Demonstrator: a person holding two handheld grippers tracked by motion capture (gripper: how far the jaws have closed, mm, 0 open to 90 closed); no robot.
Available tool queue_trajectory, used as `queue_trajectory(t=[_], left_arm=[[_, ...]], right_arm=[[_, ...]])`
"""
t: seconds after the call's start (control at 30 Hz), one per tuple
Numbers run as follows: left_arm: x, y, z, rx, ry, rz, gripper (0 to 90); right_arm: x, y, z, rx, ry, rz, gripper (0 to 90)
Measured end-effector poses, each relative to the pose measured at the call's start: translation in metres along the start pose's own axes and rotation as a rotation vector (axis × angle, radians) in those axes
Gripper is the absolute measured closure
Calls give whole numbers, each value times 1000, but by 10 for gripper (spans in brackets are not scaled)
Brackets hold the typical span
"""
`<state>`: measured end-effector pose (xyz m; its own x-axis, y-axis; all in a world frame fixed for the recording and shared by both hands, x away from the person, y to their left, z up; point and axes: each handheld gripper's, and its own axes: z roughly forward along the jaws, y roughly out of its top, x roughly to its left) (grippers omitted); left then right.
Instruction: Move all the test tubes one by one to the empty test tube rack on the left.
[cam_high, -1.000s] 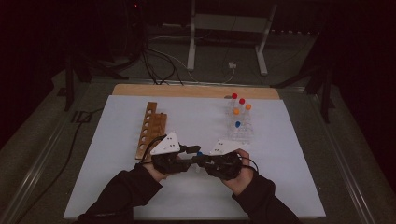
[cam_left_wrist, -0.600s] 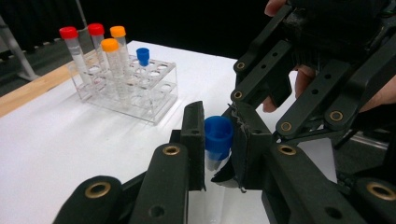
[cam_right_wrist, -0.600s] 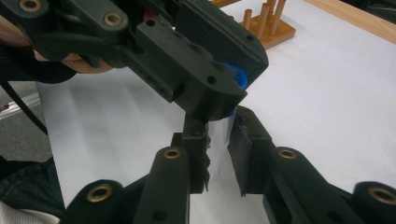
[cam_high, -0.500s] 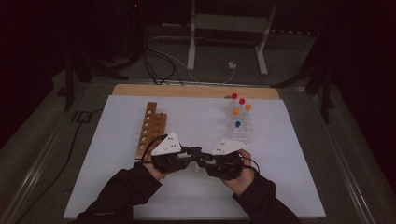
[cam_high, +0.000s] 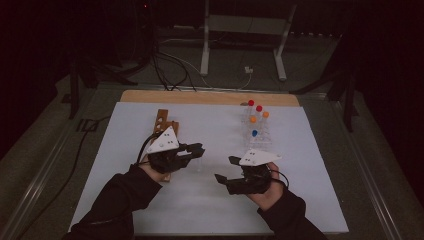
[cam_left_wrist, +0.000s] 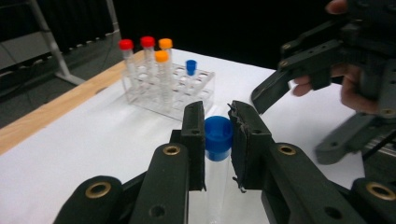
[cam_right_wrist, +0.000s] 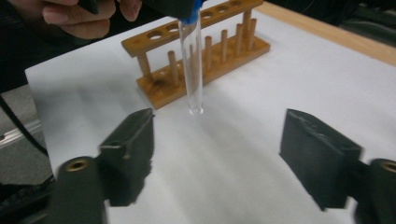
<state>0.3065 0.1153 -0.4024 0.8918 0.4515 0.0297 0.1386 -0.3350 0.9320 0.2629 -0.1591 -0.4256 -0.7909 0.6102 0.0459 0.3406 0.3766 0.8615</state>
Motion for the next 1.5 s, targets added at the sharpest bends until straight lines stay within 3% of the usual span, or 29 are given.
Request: queue_trajectory(t=[0.07, 0.1, 0.2, 0.27, 0.93, 1.5], left_arm=[[2, 1, -1, 2, 5, 1, 778], [5, 2, -2, 1, 11, -1, 778], [15, 6, -7, 4, 28, -6, 778], [18, 7, -9, 5, 35, -6, 778], [71, 18, -31, 3, 184, -38, 778], [124, 24, -42, -9, 314, -101, 778]], right_arm=[[0, -1, -3, -23, -21, 10, 145], [0, -1, -4, -27, -28, 15, 142], [-3, -1, -7, -41, -11, 20, 17], [-5, -3, -9, -57, 4, 21, 0], [-12, -7, -13, -76, -6, 14, 0], [-12, -7, -14, -82, 4, 9, 0]])
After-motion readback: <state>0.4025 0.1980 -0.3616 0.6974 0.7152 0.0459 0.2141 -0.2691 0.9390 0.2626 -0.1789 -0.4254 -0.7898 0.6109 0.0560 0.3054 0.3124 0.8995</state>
